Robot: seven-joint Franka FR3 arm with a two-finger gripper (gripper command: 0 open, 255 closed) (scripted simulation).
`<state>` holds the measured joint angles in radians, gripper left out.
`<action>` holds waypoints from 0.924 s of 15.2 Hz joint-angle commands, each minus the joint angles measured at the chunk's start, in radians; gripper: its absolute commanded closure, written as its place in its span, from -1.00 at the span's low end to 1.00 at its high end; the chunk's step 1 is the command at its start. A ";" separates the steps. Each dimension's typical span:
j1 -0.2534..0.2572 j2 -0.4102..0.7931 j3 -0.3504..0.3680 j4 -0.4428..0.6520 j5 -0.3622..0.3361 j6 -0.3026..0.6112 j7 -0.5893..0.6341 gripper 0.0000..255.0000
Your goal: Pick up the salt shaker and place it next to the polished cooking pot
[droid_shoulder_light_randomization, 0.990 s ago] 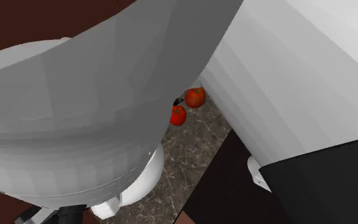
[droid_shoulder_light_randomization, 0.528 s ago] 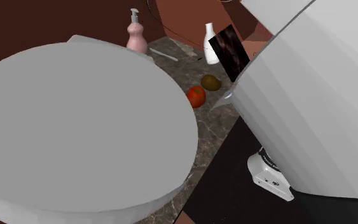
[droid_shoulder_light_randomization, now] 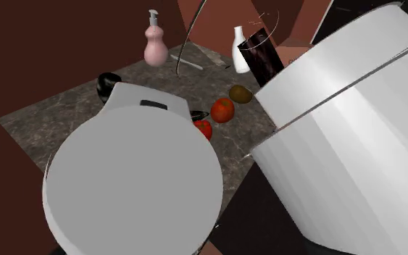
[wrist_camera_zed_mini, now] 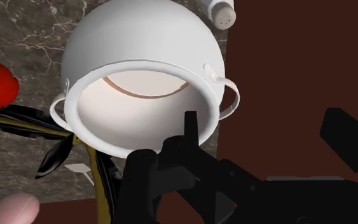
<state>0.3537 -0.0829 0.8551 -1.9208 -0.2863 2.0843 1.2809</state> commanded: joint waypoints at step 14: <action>0.030 0.316 -0.013 -0.176 -0.264 0.280 0.394 -1.00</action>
<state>0.3788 0.1084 0.8507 -2.0780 -0.5267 2.2339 1.6506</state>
